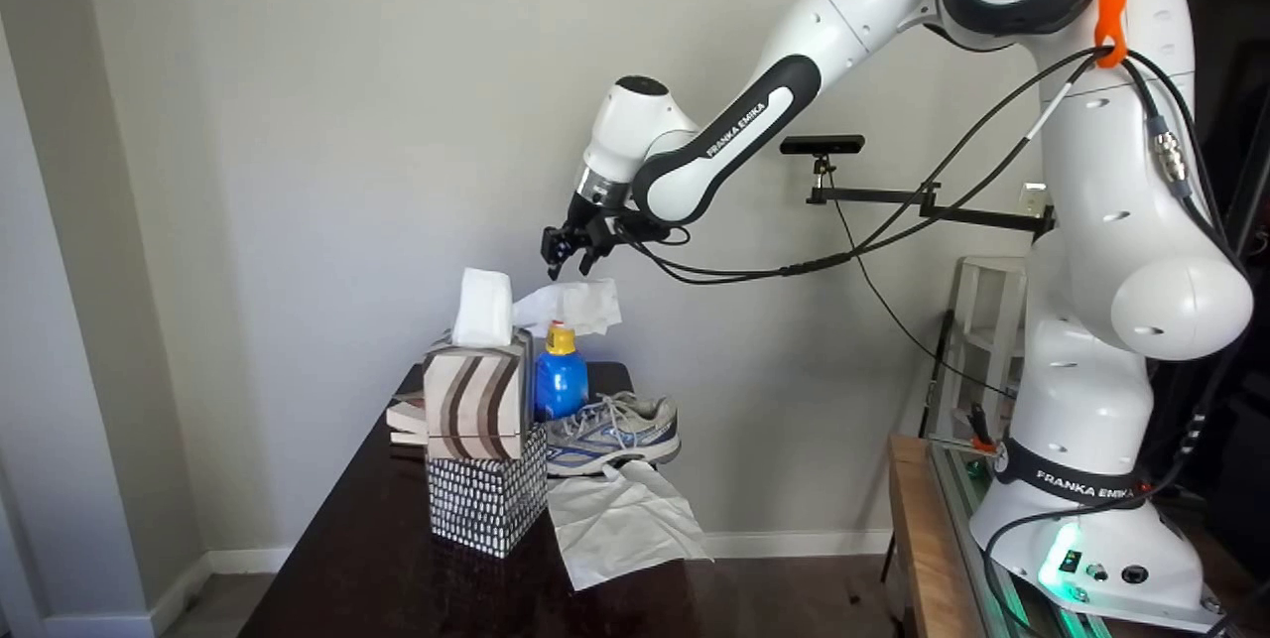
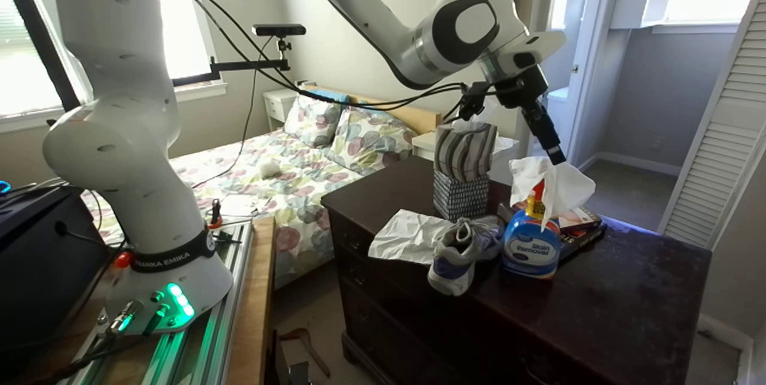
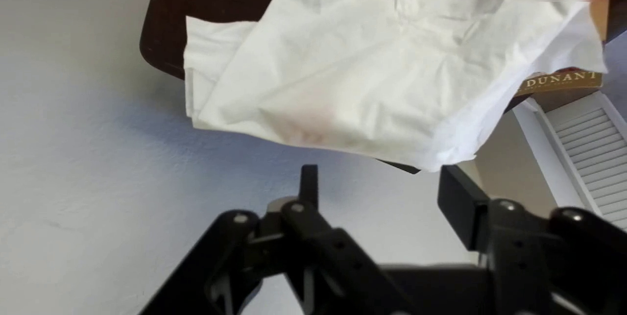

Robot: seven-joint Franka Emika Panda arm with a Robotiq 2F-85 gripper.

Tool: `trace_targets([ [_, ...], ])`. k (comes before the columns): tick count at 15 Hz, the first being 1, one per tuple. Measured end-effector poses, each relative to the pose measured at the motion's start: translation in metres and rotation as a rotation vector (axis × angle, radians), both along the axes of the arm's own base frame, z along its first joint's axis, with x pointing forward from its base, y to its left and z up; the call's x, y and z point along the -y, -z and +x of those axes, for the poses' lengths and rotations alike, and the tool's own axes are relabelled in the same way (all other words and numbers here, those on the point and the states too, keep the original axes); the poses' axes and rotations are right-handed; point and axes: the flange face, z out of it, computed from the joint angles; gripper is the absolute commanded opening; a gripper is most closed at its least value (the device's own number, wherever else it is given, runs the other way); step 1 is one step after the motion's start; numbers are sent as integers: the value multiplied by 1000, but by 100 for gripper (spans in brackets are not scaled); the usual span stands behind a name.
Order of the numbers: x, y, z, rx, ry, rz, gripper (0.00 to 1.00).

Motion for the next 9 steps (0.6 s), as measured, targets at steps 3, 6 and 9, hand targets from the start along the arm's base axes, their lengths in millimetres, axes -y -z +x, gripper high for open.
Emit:
trace_targets([
  [3,-10,-2,1,3,-17,5,100],
  [6,-24,1,2,-11,-32,17,100],
  [9,-36,7,1,-45,-34,20,100],
])
